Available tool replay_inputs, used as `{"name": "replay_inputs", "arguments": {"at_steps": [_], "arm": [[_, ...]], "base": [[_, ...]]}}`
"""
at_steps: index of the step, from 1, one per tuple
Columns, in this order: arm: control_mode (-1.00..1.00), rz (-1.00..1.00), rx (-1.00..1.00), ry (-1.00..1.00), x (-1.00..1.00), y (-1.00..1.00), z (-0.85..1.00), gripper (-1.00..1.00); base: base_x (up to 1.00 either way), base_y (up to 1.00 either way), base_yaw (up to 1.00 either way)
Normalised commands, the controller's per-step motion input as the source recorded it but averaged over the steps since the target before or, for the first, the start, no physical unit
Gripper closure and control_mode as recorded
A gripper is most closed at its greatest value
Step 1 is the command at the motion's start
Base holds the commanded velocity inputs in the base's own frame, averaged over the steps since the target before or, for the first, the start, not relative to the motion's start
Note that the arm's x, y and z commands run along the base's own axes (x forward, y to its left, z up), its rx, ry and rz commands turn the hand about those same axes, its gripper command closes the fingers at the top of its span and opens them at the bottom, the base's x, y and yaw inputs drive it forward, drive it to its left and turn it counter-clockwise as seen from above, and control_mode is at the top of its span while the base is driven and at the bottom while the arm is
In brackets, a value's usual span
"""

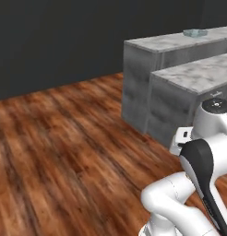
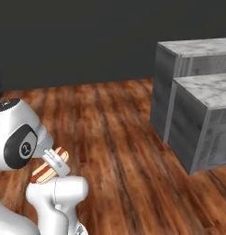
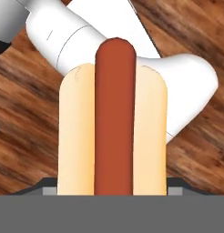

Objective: Place the cold items (tomato and lemon wedge) from the fridge in one tupperware on the dining counter. Place the warm items (hot dog and kebab skewer) in the stove area in another tupperware.

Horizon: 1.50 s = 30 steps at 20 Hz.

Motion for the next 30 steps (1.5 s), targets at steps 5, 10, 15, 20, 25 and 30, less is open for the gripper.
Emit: {"name": "replay_inputs", "arguments": {"at_steps": [5, 10, 15, 20, 25, 30], "arm": [[1.00, 0.00, 0.00, 0.00, 0.00, 0.00, 0.00, 1.00], [1.00, 0.00, 0.00, 0.00, 0.00, 0.00, 0.00, 1.00], [1.00, 0.00, 0.00, 0.00, 0.00, 0.00, 0.00, 1.00], [1.00, 0.00, 0.00, 0.00, 0.00, 0.00, 0.00, 1.00], [1.00, 0.00, 0.00, 0.00, 0.00, 0.00, 0.00, 1.00], [1.00, 0.00, 0.00, 0.00, 0.00, 0.00, 0.00, 1.00]], "base": [[1.00, 0.25, -0.32], [1.00, 0.39, -0.29], [1.00, 0.58, -0.28], [1.00, 0.62, -0.28], [1.00, 0.66, -0.33], [1.00, 0.70, -0.35]]}}
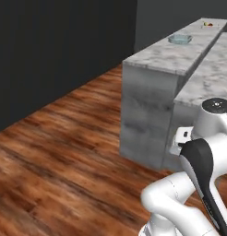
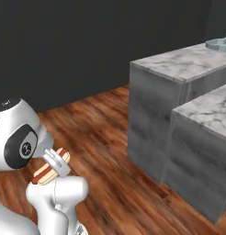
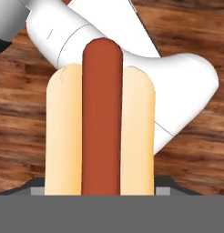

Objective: Place the cold items (tomato and lemon wedge) from the fridge in one tupperware on the dining counter. Place the warm items (hot dog and kebab skewer) in the stove area in another tupperware.

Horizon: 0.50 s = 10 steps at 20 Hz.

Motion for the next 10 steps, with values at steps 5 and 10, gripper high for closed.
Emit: {"name": "replay_inputs", "arguments": {"at_steps": [5, 10], "arm": [[1.00, 0.00, 0.00, 0.00, 0.00, 0.00, 0.00, 1.00], [1.00, 0.00, 0.00, 0.00, 0.00, 0.00, 0.00, 1.00]], "base": [[1.00, 0.69, -0.33], [1.00, 0.77, -0.40]]}}
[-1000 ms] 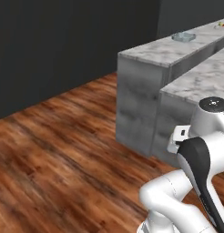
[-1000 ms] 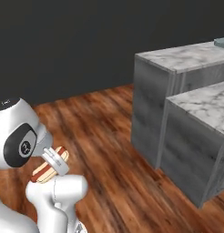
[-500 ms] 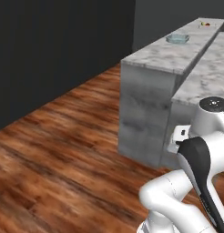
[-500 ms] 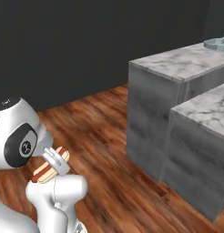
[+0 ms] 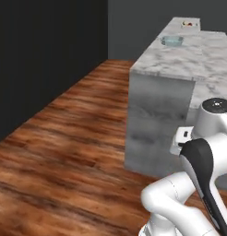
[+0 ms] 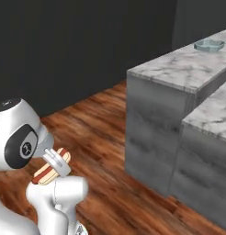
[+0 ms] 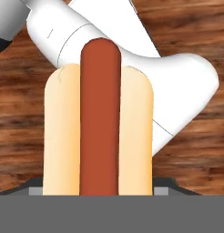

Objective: Place the cold items (tomato and lemon wedge) from the fridge in one tupperware on the dining counter. Place the warm items (hot dog and kebab skewer) in the stove area in another tupperware.

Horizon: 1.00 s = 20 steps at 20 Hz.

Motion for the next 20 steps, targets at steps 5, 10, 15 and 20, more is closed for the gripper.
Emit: {"name": "replay_inputs", "arguments": {"at_steps": [5, 10, 15, 20], "arm": [[1.00, 0.00, 0.00, 0.00, 0.00, 0.00, 0.00, 1.00], [1.00, 0.00, 0.00, 0.00, 0.00, 0.00, 0.00, 1.00], [1.00, 0.00, 0.00, 0.00, 0.00, 0.00, 0.00, 1.00], [1.00, 0.00, 0.00, 0.00, 0.00, 0.00, 0.00, 1.00]], "base": [[1.00, 0.77, -0.68], [0.98, 0.86, -0.67], [0.85, 1.00, -0.42], [0.74, 1.00, -0.38]]}}
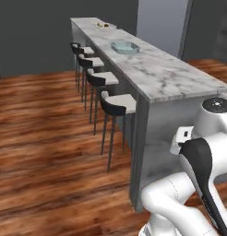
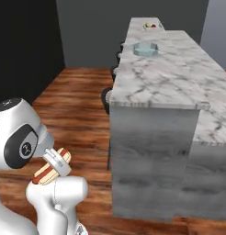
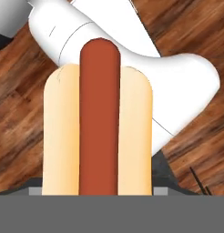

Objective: Place the cold items (tomato and lemon wedge) from the fridge in one tupperware on the dining counter. Place the warm items (hot dog and kebab skewer) in the stove area in another tupperware.

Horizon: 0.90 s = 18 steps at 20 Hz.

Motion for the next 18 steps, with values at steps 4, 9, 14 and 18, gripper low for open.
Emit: {"name": "replay_inputs", "arguments": {"at_steps": [4, 9, 14, 18], "arm": [[1.00, 0.00, 0.00, 0.00, 0.00, 0.00, 0.00, 1.00], [1.00, 0.00, 0.00, 0.00, 0.00, 0.00, 0.00, 1.00], [1.00, 0.00, 0.00, 0.00, 0.00, 0.00, 0.00, 1.00], [1.00, 0.00, 0.00, 0.00, 0.00, 0.00, 0.00, 1.00]], "base": [[0.58, 1.00, -0.46], [0.53, 0.96, -0.54], [0.50, 0.98, -0.51], [0.50, 1.00, -0.49]]}}
